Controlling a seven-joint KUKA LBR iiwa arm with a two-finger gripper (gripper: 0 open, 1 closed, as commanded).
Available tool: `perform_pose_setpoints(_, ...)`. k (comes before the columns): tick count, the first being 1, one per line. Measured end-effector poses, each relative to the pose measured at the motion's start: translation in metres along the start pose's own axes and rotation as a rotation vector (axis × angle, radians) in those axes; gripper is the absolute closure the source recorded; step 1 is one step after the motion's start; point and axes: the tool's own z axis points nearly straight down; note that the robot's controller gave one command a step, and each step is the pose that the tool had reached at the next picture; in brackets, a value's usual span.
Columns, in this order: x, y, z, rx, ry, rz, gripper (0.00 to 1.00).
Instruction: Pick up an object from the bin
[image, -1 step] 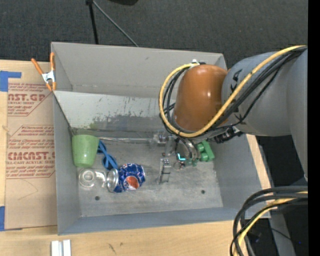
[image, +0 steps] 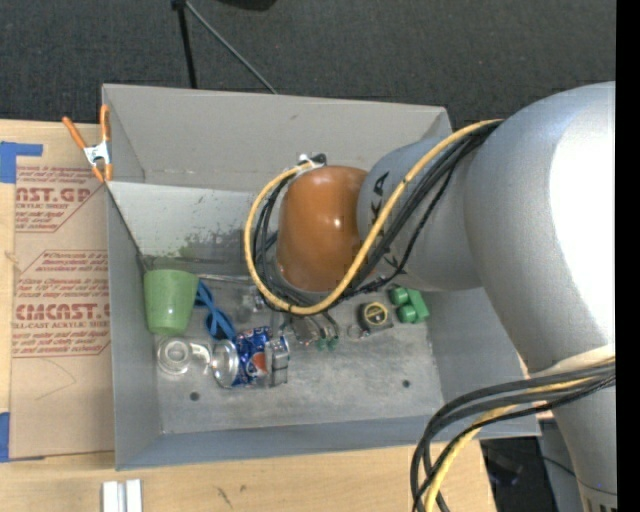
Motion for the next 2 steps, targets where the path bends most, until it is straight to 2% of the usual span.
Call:
perform_pose_setpoints(1,-0.001,-0.002,-0.002,0.0,-0.004,0.003,1.0)
perform_pose_setpoints(2,-0.01,0.011,-0.155,0.002,-0.015,0.001,1.0)
